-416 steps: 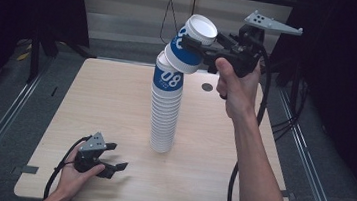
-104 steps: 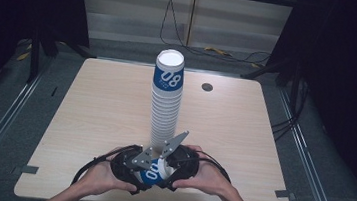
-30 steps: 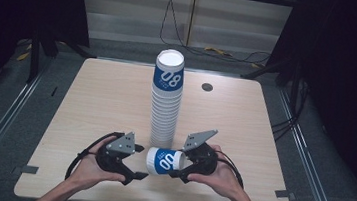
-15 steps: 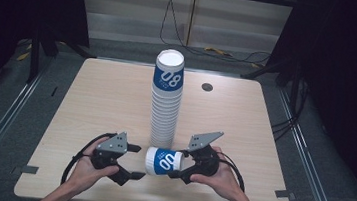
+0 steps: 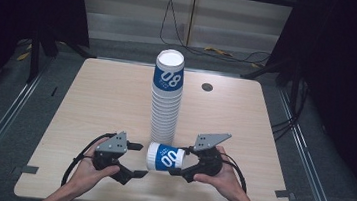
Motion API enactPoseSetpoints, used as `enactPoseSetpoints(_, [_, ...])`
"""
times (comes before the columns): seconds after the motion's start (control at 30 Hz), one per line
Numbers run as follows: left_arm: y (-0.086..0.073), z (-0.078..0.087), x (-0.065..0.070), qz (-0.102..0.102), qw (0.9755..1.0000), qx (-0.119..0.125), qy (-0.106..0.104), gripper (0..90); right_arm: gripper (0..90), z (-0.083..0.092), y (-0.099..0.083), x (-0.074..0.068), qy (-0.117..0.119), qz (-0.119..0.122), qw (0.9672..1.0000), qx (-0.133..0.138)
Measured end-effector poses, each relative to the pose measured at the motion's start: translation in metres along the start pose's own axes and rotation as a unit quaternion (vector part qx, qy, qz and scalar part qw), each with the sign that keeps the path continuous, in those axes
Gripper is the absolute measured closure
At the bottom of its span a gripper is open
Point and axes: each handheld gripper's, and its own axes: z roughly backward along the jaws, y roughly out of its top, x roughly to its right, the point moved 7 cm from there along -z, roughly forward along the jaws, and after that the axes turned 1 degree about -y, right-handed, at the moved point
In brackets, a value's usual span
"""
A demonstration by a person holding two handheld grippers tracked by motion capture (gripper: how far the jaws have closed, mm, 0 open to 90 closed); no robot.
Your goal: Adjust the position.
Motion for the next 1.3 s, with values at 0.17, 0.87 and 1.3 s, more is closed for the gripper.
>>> enactPoseSetpoints(0.17, [0.002,0.002,-0.002,0.007,0.9996,0.028,0.003,15.8,28.5,0.0,0.001,-0.001,0.019,-0.007,0.9994,0.027])
enactPoseSetpoints(0.87, [0.005,0.003,0.003,0.022,0.9966,0.075,-0.025,15.7,28.4,0.001,0.003,0.001,0.054,-0.025,0.9891,0.135])
enactPoseSetpoints(1.3, [0.016,0.009,-0.003,0.042,0.9905,0.127,-0.029,15.8,28.5,-0.009,0.001,-0.004,0.071,-0.014,0.9891,0.128])
